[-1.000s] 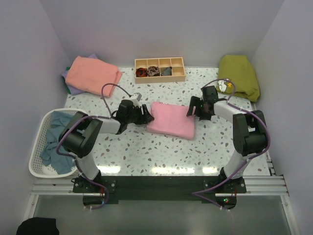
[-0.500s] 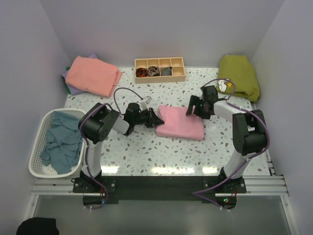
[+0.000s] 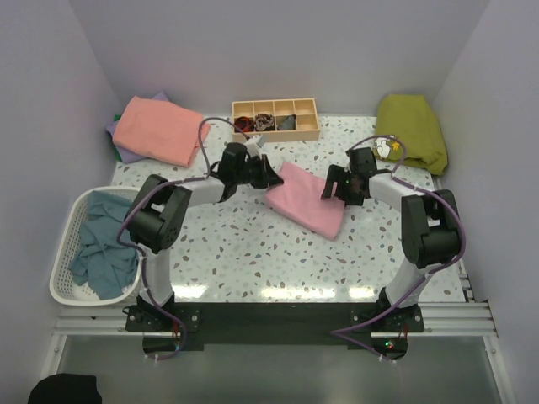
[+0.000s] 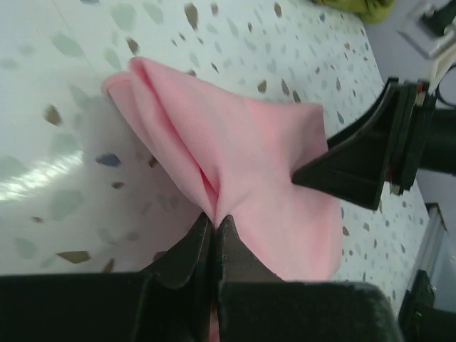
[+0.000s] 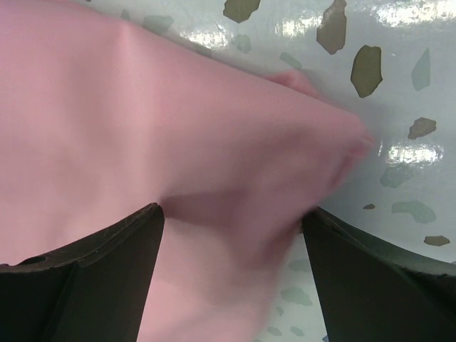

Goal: Fold and stack the t-shirts
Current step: Put the neatly folded tshirt into the corner of the board with the left arm

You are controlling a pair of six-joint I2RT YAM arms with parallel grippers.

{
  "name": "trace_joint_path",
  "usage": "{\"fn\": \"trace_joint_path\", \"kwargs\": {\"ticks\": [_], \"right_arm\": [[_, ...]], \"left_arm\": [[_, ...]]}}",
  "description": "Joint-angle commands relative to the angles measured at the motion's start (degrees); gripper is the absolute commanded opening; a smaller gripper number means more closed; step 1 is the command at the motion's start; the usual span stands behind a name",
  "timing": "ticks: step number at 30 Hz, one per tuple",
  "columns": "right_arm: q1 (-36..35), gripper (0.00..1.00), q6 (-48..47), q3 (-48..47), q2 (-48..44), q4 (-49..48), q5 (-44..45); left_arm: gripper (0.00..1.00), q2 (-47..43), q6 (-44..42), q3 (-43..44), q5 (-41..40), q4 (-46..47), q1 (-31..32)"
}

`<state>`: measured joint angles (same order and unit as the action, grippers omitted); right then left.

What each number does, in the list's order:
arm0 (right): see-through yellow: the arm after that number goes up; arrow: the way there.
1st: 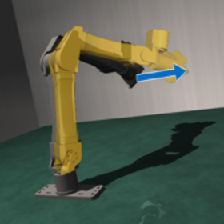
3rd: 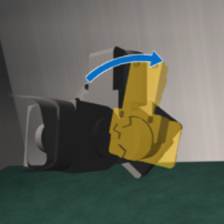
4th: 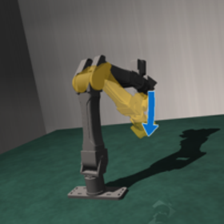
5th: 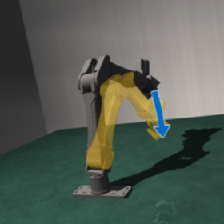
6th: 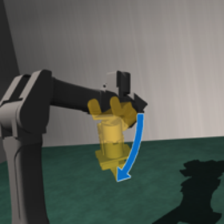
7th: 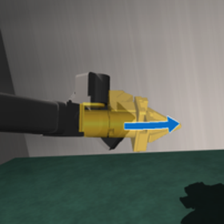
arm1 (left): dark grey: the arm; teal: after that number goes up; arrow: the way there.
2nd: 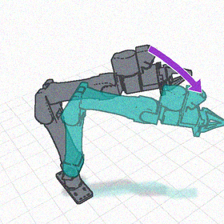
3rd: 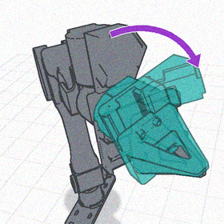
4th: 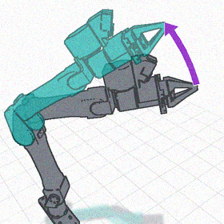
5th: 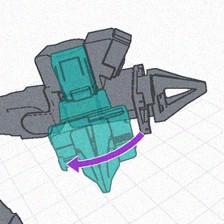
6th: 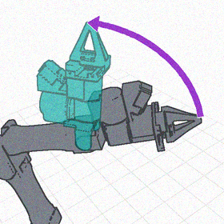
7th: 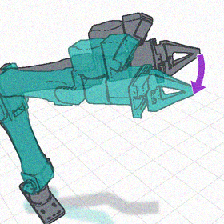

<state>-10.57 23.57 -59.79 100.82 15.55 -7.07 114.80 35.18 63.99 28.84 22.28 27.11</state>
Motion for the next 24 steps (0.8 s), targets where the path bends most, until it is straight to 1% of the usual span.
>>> {"fn": "trace_joint_path", "kwargs": {"ticks": [1,3,4,6,7,8,9,10,11,12,13,15,16,17,18,19,20,22,24], "right_arm": [[0.72,0.82,-1.16,0.99,-2.38,2.20,0.22],[0.72,0.82,-1.25,0.73,-2.29,2.29,-0.22],[0.72,0.82,-1.25,0.73,-2.29,2.29,-0.40],[0.72,0.82,-1.42,0.46,-2.11,2.29,-0.84],[0.64,0.82,-1.34,0.38,-1.77,2.29,-0.93],[0.64,0.82,-1.51,0.11,-1.59,2.29,-1.36],[0.72,0.82,-1.51,-0.06,-1.15,2.38,-1.54],[0.72,0.82,-1.51,-0.24,-0.71,2.20,-1.72],[0.72,0.82,-1.51,-0.41,-0.27,2.20,-1.89],[0.64,0.82,-1.43,-0.50,-0.01,1.94,-2.16],[0.64,0.82,-1.34,-0.59,0.69,1.68,-2.16],[0.72,0.82,-1.16,-0.94,1.40,1.59,-2.51],[0.81,0.82,-1.07,-1.03,1.75,1.24,-2.60],[0.64,0.82,-0.99,-1.20,2.45,0.97,-2.77],[0.81,0.82,-0.98,-1.38,2.98,0.80,-2.95],[0.72,0.82,-0.98,-1.64,3.42,1.06,-3.30],[0.81,0.82,-0.98,-1.99,4.12,1.06,-3.39],[0.72,0.82,-0.81,-2.00,4.65,0.71,-3.30],[0.81,0.82,-0.81,-2.35,5.79,0.53,-3.30]], "left_arm": [[0.00,-9.50,-13.45,11.92,-12.47,-17.07,-4.86],[0.00,-10.12,-16.96,14.84,-13.81,-21.64,-7.15],[0.00,-10.13,-17.94,17.64,-14.86,-22.19,-9.60],[0.00,-8.91,-21.35,21.07,-17.49,-27.62,-12.07],[0.00,-8.03,-22.60,25.96,-17.94,-29.38,-14.17],[0.00,-6.97,-23.92,28.71,-18.20,-31.40,-15.15],[0.00,-4.79,-26.63,31.44,-20.38,-34.73,-16.81],[0.00,-3.46,-27.70,36.77,-21.10,-36.24,-17.79],[0.00,-1.88,-28.32,39.78,-21.11,-39.56,-18.75],[0.00,1.01,-29.19,42.68,-21.63,-40.90,-20.85],[0.00,2.25,-29.29,47.76,-22.07,-42.05,-21.83],[0.00,5.06,-31.30,51.75,-22.86,-44.17,-24.29],[0.00,6.04,-31.57,55.51,-23.39,-44.34,-25.35],[0.00,7.53,-31.58,58.24,-22.52,-45.47,-26.57],[0.00,11.46,-31.75,61.75,-20.77,-47.05,-29.54],[0.00,13.58,-31.66,69.53,-20.49,-48.81,-30.79],[0.00,15.43,-31.58,72.65,-20.23,-50.48,-31.94],[0.00,17.91,-31.05,74.44,-19.52,-49.89,-35.19],[0.00,17.91,-30.00,70.86,-19.43,-46.64,-37.99]]}}
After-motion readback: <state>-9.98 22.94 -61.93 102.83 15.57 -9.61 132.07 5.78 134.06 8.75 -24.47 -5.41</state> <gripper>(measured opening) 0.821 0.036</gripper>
